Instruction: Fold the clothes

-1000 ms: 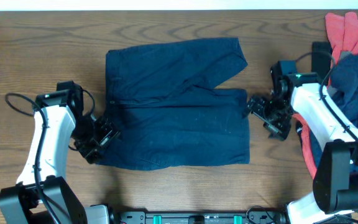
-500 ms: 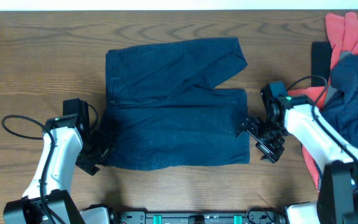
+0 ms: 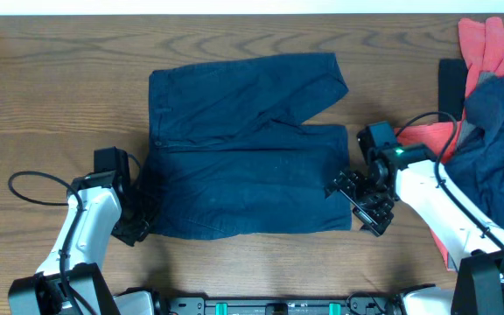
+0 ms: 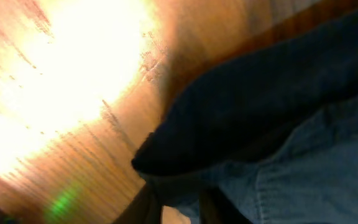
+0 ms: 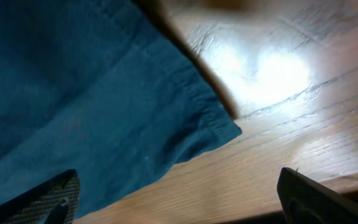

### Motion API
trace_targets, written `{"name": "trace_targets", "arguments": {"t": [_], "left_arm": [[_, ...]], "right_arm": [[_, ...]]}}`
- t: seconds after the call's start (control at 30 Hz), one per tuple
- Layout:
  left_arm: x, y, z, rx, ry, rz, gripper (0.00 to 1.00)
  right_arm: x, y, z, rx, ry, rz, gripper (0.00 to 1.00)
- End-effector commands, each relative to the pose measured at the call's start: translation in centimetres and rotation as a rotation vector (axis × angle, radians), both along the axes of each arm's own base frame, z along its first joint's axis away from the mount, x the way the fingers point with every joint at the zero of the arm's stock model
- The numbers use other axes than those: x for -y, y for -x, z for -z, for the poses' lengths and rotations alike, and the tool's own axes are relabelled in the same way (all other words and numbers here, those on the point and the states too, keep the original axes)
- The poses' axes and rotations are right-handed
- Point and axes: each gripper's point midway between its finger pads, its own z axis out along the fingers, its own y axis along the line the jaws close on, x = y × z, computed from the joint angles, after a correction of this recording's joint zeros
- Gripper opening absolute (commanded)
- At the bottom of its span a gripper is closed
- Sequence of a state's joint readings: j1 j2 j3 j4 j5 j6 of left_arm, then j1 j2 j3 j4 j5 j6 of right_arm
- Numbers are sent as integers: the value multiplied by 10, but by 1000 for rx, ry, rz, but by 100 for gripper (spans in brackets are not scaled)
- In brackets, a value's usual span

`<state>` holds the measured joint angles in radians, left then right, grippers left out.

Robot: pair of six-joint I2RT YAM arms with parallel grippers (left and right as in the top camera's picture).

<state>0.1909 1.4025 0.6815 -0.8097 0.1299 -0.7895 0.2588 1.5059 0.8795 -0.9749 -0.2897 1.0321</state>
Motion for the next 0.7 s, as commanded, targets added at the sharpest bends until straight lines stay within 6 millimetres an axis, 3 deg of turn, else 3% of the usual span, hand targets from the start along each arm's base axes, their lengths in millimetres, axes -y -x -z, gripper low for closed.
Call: {"name": "trace_targets", "arguments": {"t": [0.0, 0.23, 0.3, 0.33, 0.4, 0.53, 0.67], "left_arm": [[-1, 8, 2, -30, -6, -4, 13], [-1, 8, 2, -32, -5, 4, 8], [-1, 8, 2, -32, -5, 4, 22], [-2, 8, 2, -31, -9, 3, 42], [-3, 6, 2, -21, -16, 4, 54], [-4, -3, 8, 27, -24, 4, 57], [-3, 3, 17, 22, -23, 3, 57]], "right_arm": [[-8, 5, 0, -7, 5, 30, 99], [-22, 10, 13, -6, -5, 62, 99], [-25, 13, 18, -5, -16, 67, 99], [-26, 14, 21, -5, -17, 71, 99], [-27, 16, 26, -6, -17, 87, 99], [-29, 17, 34, 6, -24, 107, 99], [-28, 14, 35, 20, -24, 108, 99]]}}
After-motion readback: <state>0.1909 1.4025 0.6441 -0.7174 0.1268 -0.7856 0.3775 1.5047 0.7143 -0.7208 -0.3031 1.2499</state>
